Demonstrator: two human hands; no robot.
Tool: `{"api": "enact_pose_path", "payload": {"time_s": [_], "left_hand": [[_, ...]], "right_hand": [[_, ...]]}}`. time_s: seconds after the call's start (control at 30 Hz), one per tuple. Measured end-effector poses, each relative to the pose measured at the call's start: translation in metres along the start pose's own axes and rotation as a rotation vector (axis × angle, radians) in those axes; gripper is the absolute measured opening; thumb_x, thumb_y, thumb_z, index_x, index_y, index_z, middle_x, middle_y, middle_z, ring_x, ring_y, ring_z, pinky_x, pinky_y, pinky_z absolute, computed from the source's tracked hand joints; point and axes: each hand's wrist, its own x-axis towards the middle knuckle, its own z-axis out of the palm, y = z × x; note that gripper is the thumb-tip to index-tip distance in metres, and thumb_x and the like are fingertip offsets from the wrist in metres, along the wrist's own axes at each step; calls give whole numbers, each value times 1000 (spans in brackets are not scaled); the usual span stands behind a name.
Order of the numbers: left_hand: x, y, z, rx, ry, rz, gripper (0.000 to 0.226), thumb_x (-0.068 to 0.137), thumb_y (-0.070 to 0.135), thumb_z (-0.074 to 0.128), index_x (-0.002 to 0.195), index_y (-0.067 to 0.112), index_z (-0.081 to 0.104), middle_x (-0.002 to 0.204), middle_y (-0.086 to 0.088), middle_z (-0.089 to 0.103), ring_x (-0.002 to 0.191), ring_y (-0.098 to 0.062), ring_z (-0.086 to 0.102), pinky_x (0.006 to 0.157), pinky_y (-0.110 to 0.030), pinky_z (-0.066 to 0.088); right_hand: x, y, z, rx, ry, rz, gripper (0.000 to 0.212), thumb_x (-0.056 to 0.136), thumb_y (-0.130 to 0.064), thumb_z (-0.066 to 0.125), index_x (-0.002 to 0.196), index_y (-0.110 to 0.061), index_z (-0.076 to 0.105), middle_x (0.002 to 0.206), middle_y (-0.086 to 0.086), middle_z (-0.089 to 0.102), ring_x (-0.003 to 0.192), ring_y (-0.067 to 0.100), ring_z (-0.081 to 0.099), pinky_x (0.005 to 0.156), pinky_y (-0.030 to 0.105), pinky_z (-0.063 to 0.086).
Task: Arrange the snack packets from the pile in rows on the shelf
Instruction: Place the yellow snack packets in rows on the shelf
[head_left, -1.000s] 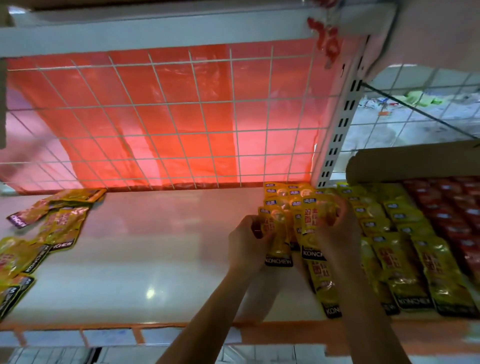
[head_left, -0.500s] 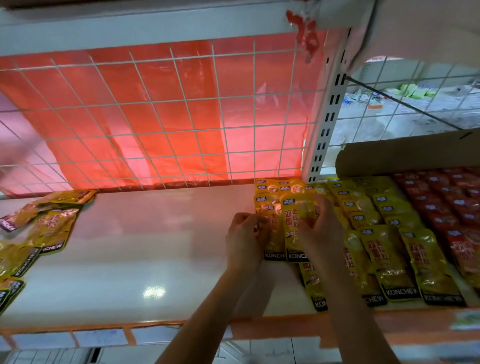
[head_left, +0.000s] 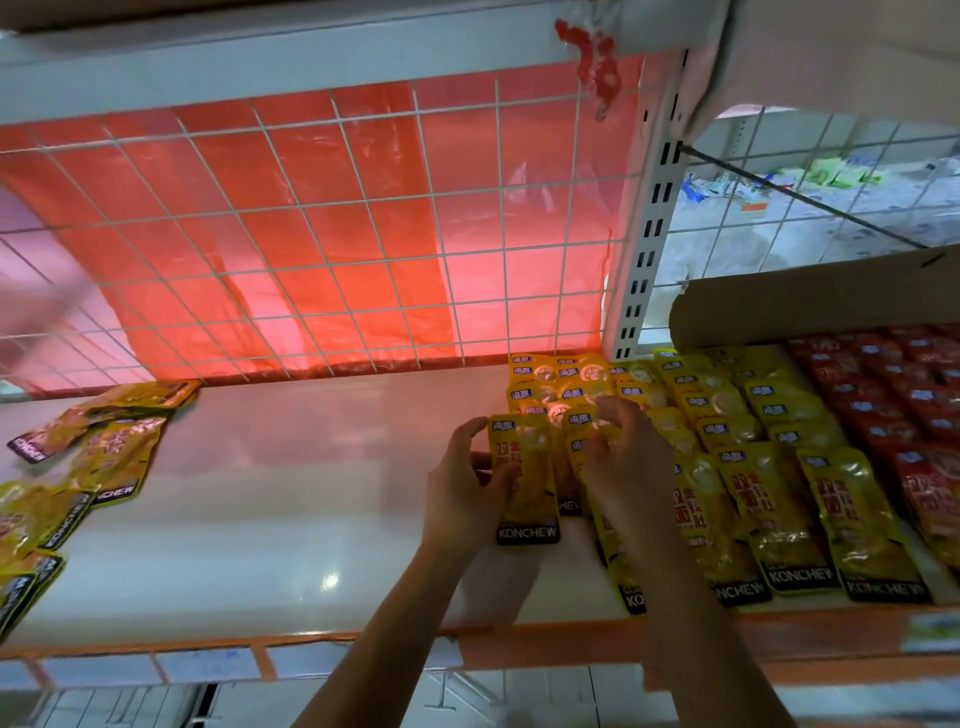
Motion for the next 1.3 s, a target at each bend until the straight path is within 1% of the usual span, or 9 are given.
{"api": "enact_pose_path", "payload": {"time_s": [0.07, 0.13, 0.27, 0.33, 0.53, 0.63, 0.77, 0.9, 1.3], "left_hand": [[-3, 3, 1, 61, -13, 18, 52, 86, 22, 69, 132, 32, 46, 80, 15, 64, 67, 7, 62, 57, -11, 50], [-6, 8, 4, 88, -34, 33, 53, 86, 24, 70, 132, 30, 47, 79, 17, 63, 68, 7, 62, 58, -11, 50], [-12, 14, 13, 142, -42, 62, 55, 84, 27, 72, 133, 24, 48, 84, 13, 62, 75, -6, 66, 72, -29, 58], [-13, 15, 14, 192, -25, 77, 53, 84, 29, 72, 132, 23, 50, 85, 11, 62, 76, -9, 66, 74, -31, 58], [-14, 11, 11, 387, 113, 174, 34, 87, 39, 66, 118, 24, 63, 100, 3, 64, 65, -3, 56, 61, -17, 42], [-12, 7, 1, 404, 194, 160, 32, 90, 35, 62, 120, 21, 63, 108, -1, 65, 78, -7, 59, 70, -16, 40], [-8, -6, -29, 508, 294, 141, 33, 92, 32, 61, 122, 19, 63, 118, -4, 65, 103, -19, 61, 85, -24, 44], [-5, -21, -68, 597, 365, 87, 36, 93, 33, 57, 127, 20, 59, 128, -4, 60, 116, -21, 52, 94, -29, 43], [5, -90, -224, 776, 517, -141, 47, 94, 35, 51, 135, 12, 47, 129, -13, 51, 118, -29, 45, 96, -34, 36]], "right_hand": [[0, 3, 1, -20, -17, 9, 38, 91, -5, 53, 128, -11, 55, 126, 7, 61, 118, 22, 54, 96, 28, 39], [0, 4, 2, -46, -30, 11, 36, 93, -9, 52, 129, -13, 55, 126, 6, 61, 116, 22, 56, 96, 32, 42], [-1, 4, 3, -73, -41, -1, 37, 93, -11, 53, 129, -16, 55, 128, 3, 60, 116, 21, 55, 96, 32, 43], [-1, 3, 3, -65, -55, -10, 38, 93, -11, 53, 130, -16, 55, 129, 3, 58, 118, 21, 54, 98, 33, 42], [-6, -5, 11, -68, -95, -80, 37, 91, -15, 58, 127, -16, 56, 125, 2, 59, 119, 20, 51, 97, 32, 39], [-12, -15, 24, -96, -158, -147, 39, 90, -12, 55, 129, -16, 56, 126, 2, 59, 120, 20, 51, 99, 30, 37], [-27, -34, 54, -160, -239, -227, 39, 90, -19, 53, 129, -21, 55, 130, -1, 57, 123, 18, 47, 102, 28, 33], [-42, -54, 89, -173, -289, -331, 39, 91, -15, 53, 130, -20, 55, 133, -1, 55, 123, 18, 46, 100, 22, 30], [-81, -150, 225, -128, -449, -439, 45, 85, -12, 53, 130, -17, 55, 133, 3, 55, 123, 21, 44, 102, 22, 30]]}}
